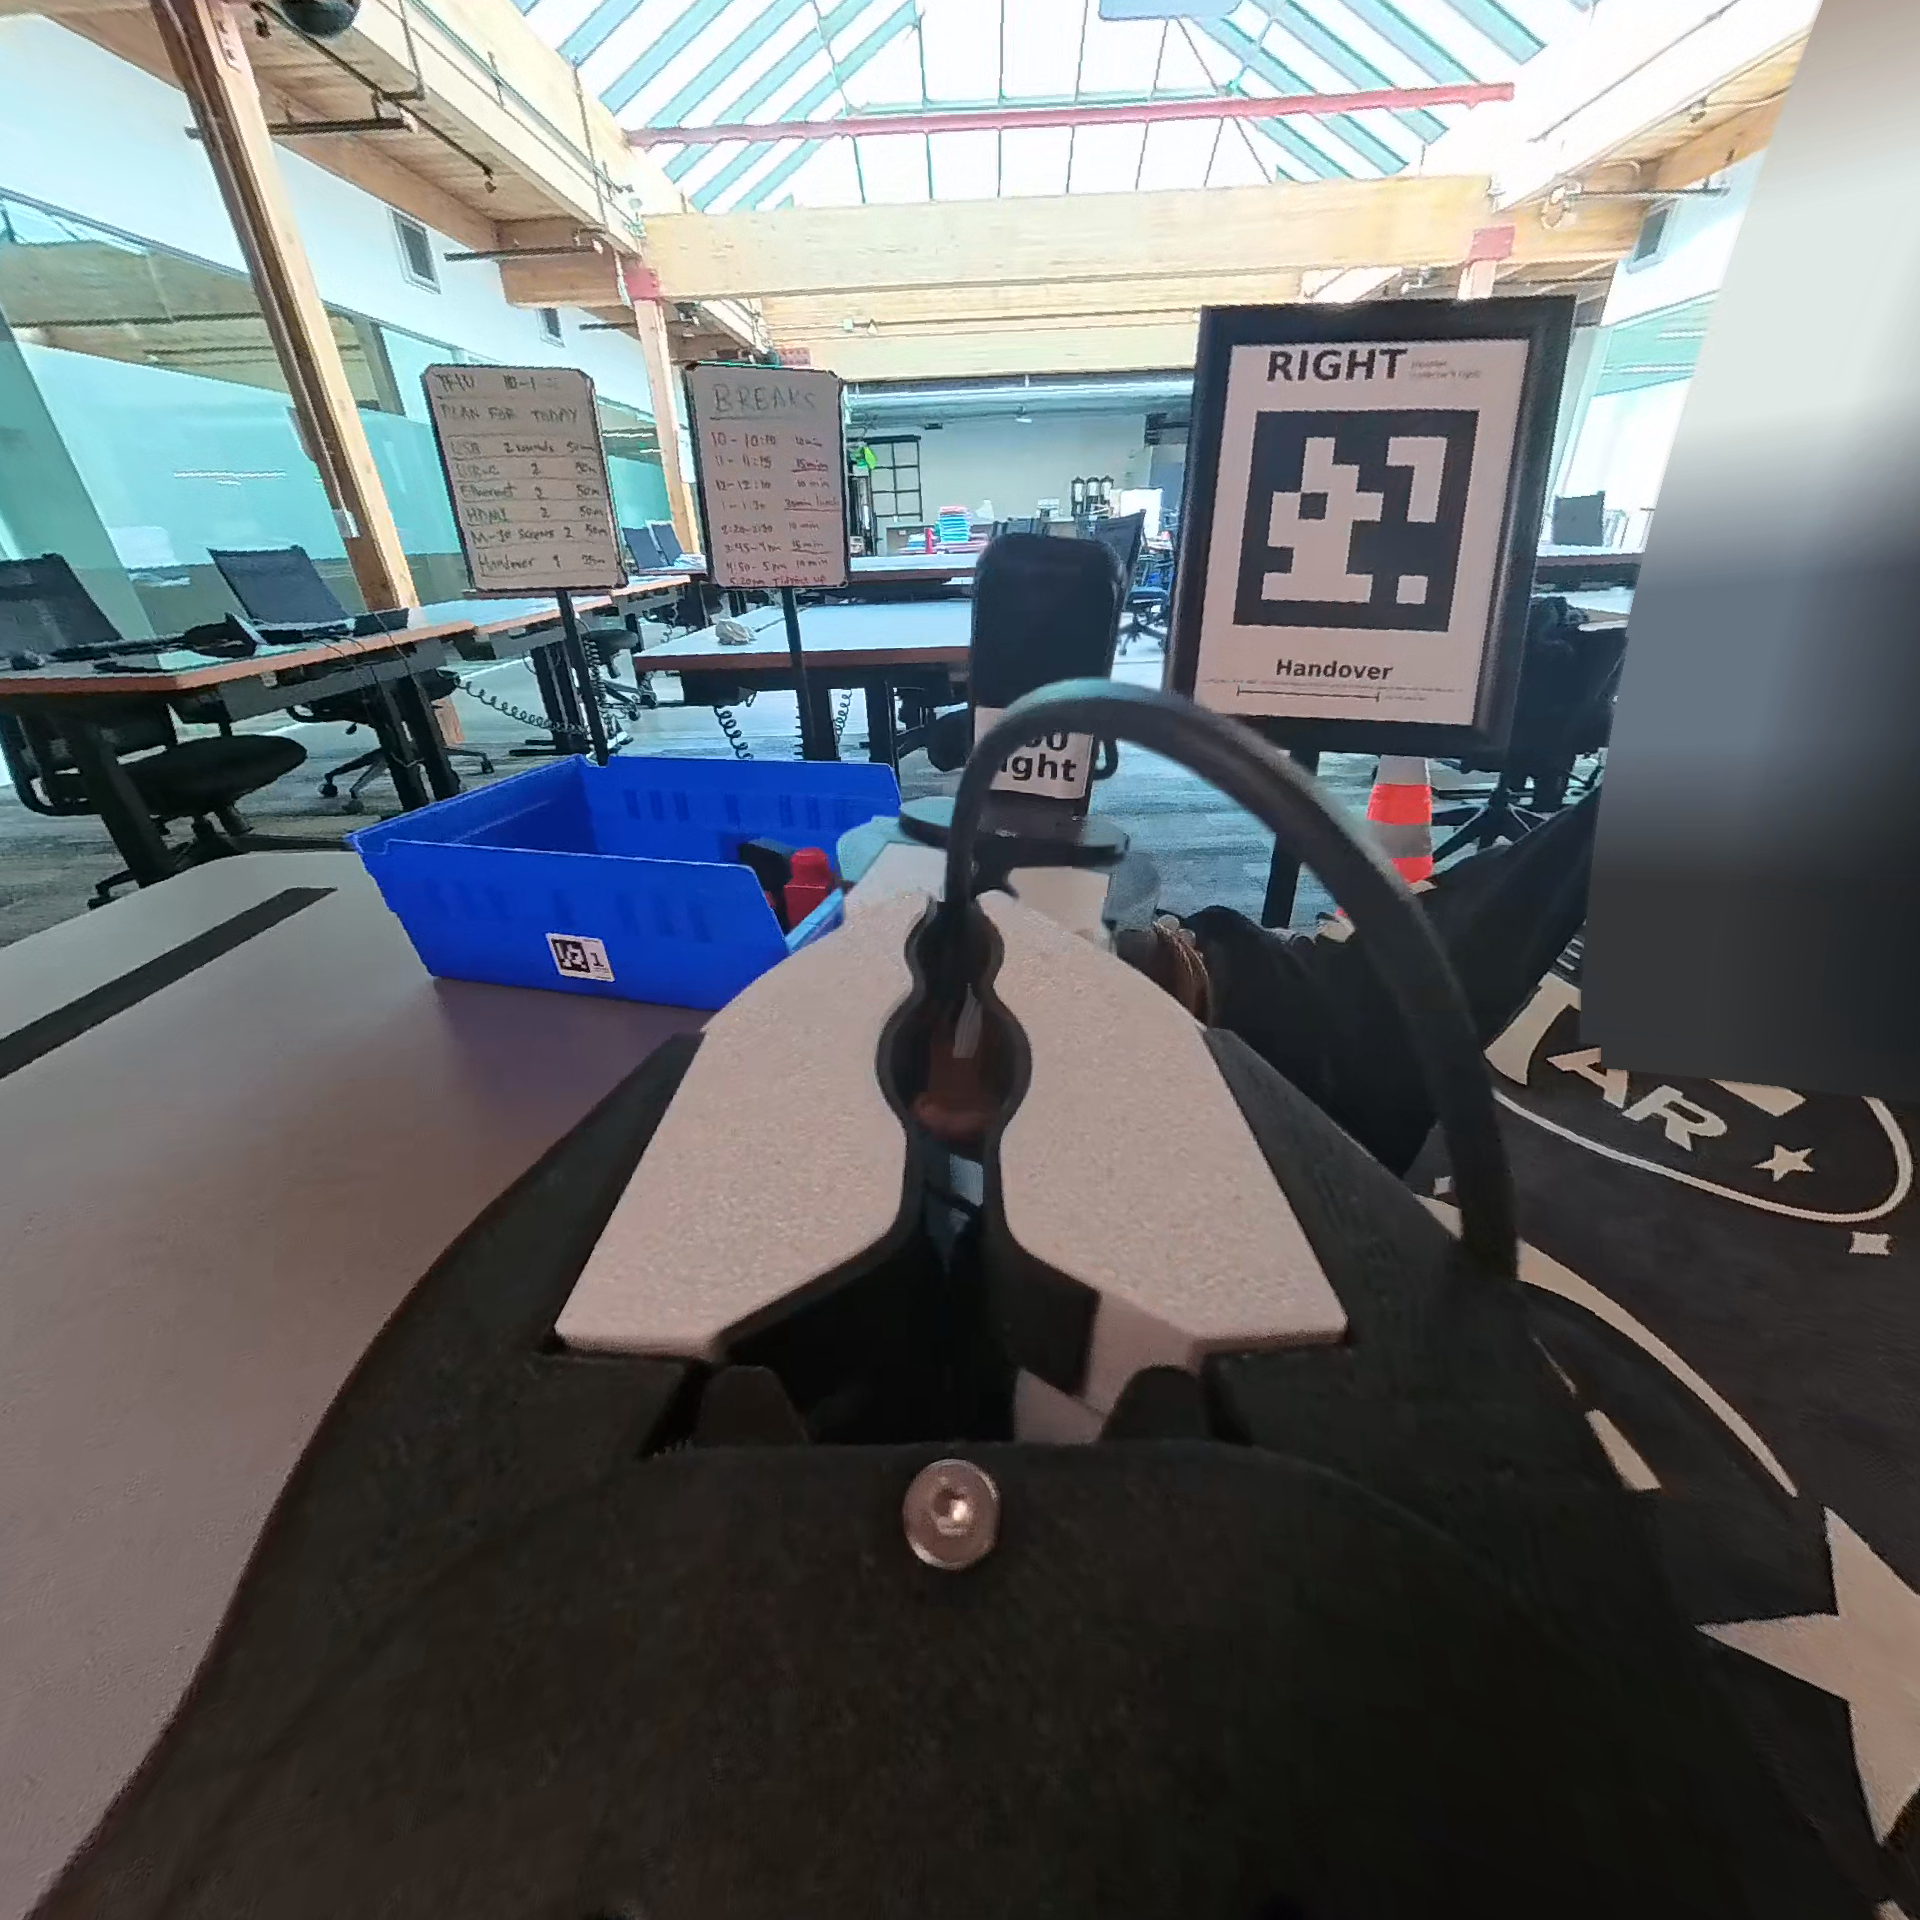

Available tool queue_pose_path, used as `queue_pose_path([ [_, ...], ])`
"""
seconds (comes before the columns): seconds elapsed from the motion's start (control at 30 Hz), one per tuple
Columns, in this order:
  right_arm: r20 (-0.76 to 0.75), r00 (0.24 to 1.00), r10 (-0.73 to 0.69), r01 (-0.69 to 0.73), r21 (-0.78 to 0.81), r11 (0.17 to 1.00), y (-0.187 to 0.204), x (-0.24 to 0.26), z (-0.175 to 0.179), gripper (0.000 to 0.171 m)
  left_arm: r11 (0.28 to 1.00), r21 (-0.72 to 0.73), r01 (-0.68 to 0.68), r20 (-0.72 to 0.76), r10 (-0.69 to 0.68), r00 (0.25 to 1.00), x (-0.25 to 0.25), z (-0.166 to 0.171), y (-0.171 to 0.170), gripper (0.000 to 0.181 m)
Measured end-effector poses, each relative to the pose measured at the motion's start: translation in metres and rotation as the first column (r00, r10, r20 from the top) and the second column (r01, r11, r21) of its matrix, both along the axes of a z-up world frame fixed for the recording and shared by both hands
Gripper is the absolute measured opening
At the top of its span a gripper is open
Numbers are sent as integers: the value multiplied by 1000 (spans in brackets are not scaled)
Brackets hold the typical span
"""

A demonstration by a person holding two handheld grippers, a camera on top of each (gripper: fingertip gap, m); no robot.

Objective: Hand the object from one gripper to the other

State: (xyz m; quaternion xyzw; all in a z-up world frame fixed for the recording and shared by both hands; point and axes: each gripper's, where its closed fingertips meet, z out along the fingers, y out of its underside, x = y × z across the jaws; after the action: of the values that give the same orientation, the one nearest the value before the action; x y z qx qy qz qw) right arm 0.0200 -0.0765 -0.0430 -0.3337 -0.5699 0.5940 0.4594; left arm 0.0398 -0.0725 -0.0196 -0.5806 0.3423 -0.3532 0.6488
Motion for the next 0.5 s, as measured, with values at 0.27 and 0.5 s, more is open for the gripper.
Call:
queue_pose_path([
  [0.27,-89,995,46,-55,-109,993,1,11,21,4,999,22,-37,-52,38,998,-1,-5,3,24],
  [0.5,-130,990,58,-74,-126,989,-4,13,28,5,999,-43,16,-63,-18,998,18,-25,9,18],
])
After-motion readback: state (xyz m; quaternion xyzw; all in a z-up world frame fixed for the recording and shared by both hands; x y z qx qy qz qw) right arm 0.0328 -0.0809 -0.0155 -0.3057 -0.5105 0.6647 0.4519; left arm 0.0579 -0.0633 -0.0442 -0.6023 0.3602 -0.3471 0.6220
